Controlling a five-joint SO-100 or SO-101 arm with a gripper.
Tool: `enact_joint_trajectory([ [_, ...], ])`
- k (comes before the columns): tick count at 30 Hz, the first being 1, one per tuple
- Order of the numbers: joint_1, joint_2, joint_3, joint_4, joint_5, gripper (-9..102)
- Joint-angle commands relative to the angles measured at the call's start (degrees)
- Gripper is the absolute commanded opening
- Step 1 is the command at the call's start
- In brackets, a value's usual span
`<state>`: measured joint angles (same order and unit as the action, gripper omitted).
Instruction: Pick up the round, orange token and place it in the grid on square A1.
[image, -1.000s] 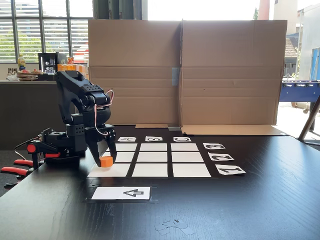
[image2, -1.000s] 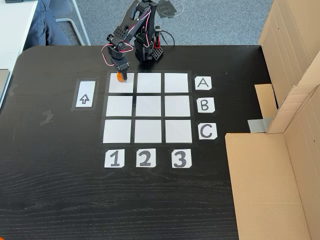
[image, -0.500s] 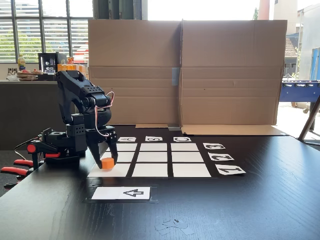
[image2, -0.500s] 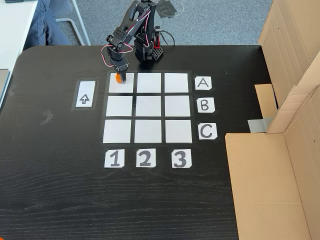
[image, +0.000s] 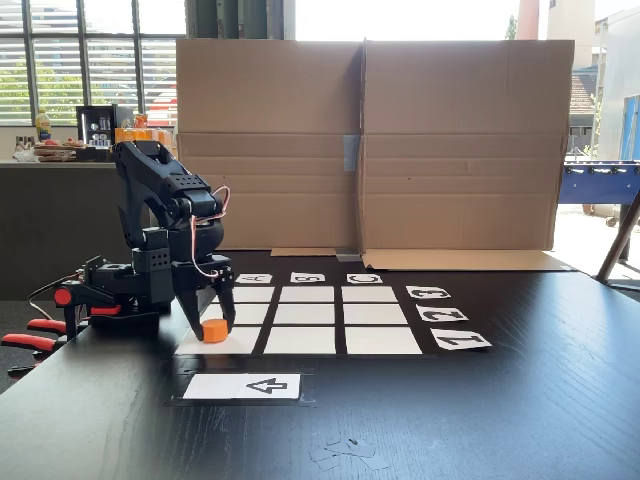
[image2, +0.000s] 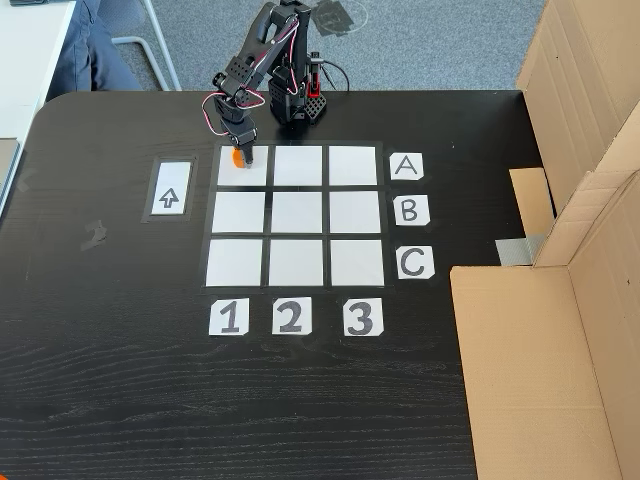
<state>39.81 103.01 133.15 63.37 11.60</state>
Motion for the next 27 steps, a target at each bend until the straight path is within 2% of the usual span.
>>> enact_joint_trajectory([
  [1,0.62,-0.35,-0.62,-0.44,0.53,20],
  [7,0.62,-1.49,-0.62,-0.7,0.62,34],
  [10,0.7,-2.02,-0.88,-0.7,0.62,37],
  [27,12.74,2.55,-16.08,-0.88,0.18,37],
])
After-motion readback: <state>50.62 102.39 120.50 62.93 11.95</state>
